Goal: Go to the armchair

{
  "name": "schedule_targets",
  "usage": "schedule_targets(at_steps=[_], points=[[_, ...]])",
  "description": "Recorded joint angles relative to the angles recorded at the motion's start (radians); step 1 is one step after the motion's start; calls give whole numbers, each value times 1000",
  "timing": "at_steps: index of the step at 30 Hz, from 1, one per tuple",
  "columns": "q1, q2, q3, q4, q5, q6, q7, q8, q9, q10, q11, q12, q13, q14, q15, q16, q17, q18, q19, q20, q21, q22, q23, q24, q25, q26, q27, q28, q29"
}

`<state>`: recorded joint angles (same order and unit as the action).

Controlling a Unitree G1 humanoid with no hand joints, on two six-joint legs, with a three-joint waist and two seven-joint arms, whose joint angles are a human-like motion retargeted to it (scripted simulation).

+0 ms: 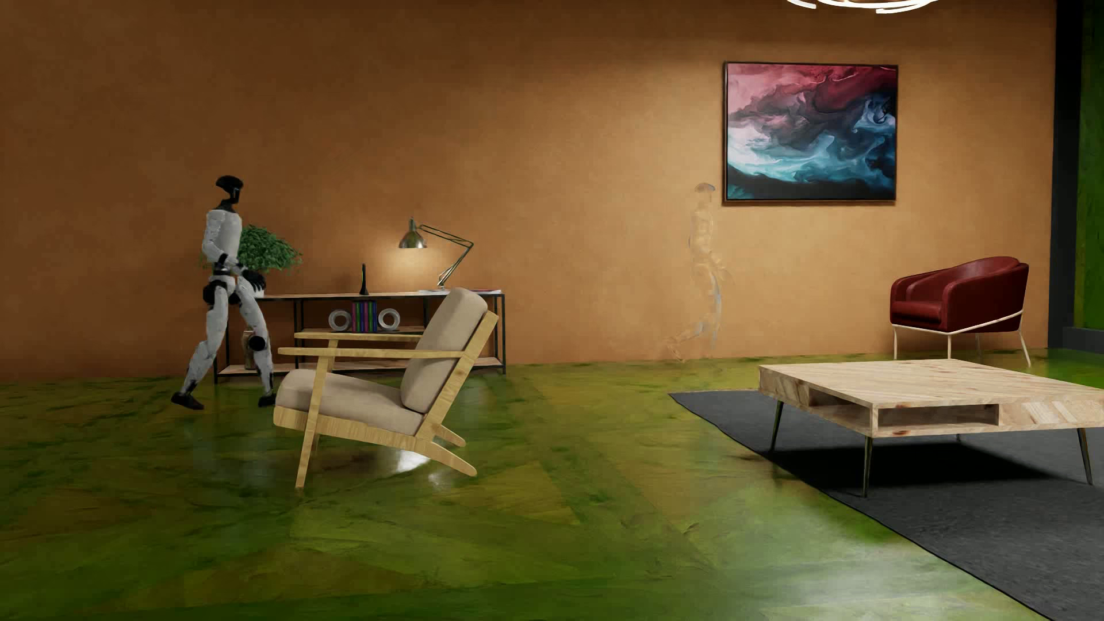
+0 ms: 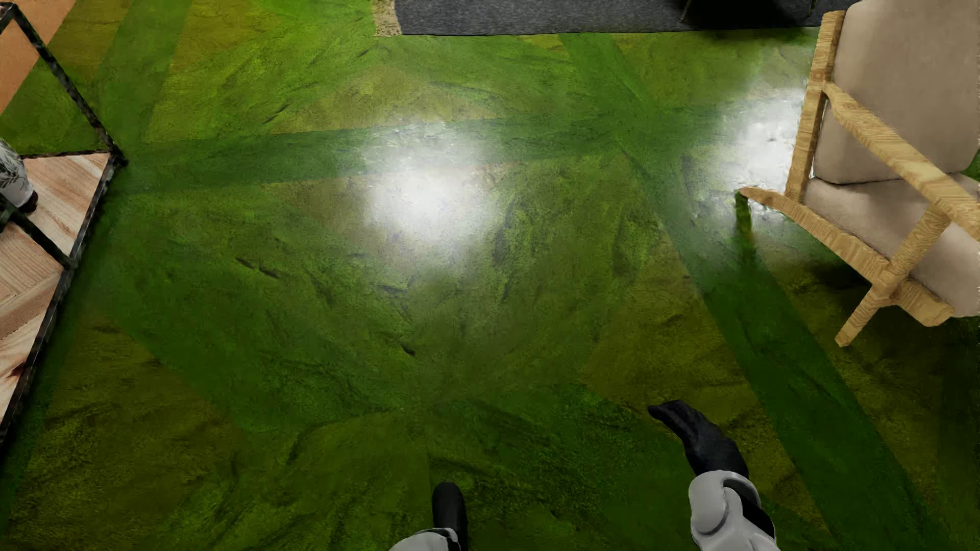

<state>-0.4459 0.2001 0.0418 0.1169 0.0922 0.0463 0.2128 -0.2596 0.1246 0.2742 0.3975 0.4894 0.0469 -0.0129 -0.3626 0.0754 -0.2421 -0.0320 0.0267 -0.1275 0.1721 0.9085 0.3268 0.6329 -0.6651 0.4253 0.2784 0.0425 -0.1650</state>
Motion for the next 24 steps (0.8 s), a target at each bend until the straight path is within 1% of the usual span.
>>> schedule_targets(at_steps=[1,2,3,4,5,6,7,8,9,11,12,13,14,15,16,17,18,19,20,21,22,23,24], points=[[32,20,7,-30,-36,-8,23,13,-2,20,40,-8,16,41,38,-16,-8,145,6,-16,-13,16,-4,33,7,13,22,-38,-14],[67,12,15,-60,-90,-21,41,12,-3,56,140,-34,42,-13,113,-29,-6,166,-2,-33,-27,32,13,75,14,27,53,-59,-28],[103,-41,23,-92,-159,-37,62,15,-3,84,302,-72,65,-72,252,-43,1,167,-20,-42,-33,37,57,116,20,36,92,-62,-34],[155,-118,28,-120,-229,-52,85,34,-2,85,491,-111,73,-116,386,-59,4,173,34,-26,-4,18,124,137,23,42,138,-40,-12],[220,-207,28,-149,-309,-66,105,51,0,54,671,-147,66,-145,485,-73,-8,180,80,6,73,-28,201,134,4,24,167,-2,61],[264,-292,19,-185,-380,-82,119,70,6,52,806,-182,72,-179,418,-87,-45,184,56,33,171,-85,251,117,-60,-21,156,51,164],[302,-372,3,-217,-418,-97,112,87,12,56,887,-230,75,-212,350,-88,-67,183,2,56,234,-143,291,86,-110,-70,134,100,229],[335,-448,-20,-242,-422,-108,89,105,18,63,913,-279,109,-242,326,-74,-53,179,-34,71,234,-188,305,60,-124,-128,133,146,238],[361,-518,-44,-259,-384,-113,63,133,23,80,884,-329,157,-275,283,-57,-20,173,-57,75,182,-246,296,38,-103,-169,146,182,203],[414,-608,-86,-270,-305,-110,11,157,28,114,680,-413,258,-337,193,-7,57,162,-38,54,72,-386,275,-8,-36,-220,145,210,104],[445,-633,-102,-273,-277,-106,-14,148,28,118,526,-449,297,-362,181,27,84,162,-62,37,51,-456,279,-29,-23,-241,139,213,75],[477,-642,-114,-275,-247,-101,-37,136,26,114,339,-482,326,-381,193,64,101,159,-59,18,57,-520,292,-46,-30,-251,136,211,76],[511,-642,-122,-279,-221,-96,-55,119,23,102,141,-505,345,-398,238,90,105,154,-5,9,86,-577,313,-71,-59,-259,134,214,101],[551,-637,-123,-280,-192,-91,-72,85,19,74,-50,-523,355,-405,296,113,106,148,37,3,119,-620,331,-88,-84,-262,127,224,143],[587,-636,-121,-282,-173,-86,-85,48,17,64,-172,-532,363,-422,299,124,102,141,208,2,146,-647,345,-102,-102,-258,119,234,192],[616,-659,-112,-283,-131,-83,-82,-7,17,78,-156,-528,364,-440,274,124,92,134,226,11,170,-661,352,-113,-120,-249,112,247,232],[640,-657,-111,-274,-155,-76,-85,-33,17,99,-94,-512,361,-446,332,118,89,132,211,18,177,-657,354,-120,-129,-235,109,256,259],[659,-626,-115,-257,-153,-70,-93,-72,15,126,-85,-490,357,-424,345,110,99,131,118,13,162,-631,349,-118,-130,-218,119,263,263],[666,-572,-123,-223,-127,-61,-105,-101,12,182,-109,-472,360,-379,361,104,123,118,-57,-5,124,-579,336,-110,-125,-188,134,260,238],[636,-529,-131,-180,-107,-47,-123,-132,12,301,-112,-455,361,-294,343,102,154,90,-116,-35,69,-502,322,-97,-109,-152,142,243,192],[571,-498,-137,-138,-94,-31,-154,-159,16,470,-87,-438,349,-174,300,101,179,-5,-126,-69,14,-408,321,-83,-88,-102,153,212,142],[489,-460,-143,-104,-88,-17,-199,-195,20,661,-62,-431,327,-65,253,103,189,-141,-126,-128,-12,-301,330,-59,-88,-53,162,153,119],[395,-405,-149,-51,-76,-9,-205,-233,21,839,-72,-429,294,26,220,114,187,-218,-126,-209,-24,-195,340,-17,-97,-27,166,63,119]])
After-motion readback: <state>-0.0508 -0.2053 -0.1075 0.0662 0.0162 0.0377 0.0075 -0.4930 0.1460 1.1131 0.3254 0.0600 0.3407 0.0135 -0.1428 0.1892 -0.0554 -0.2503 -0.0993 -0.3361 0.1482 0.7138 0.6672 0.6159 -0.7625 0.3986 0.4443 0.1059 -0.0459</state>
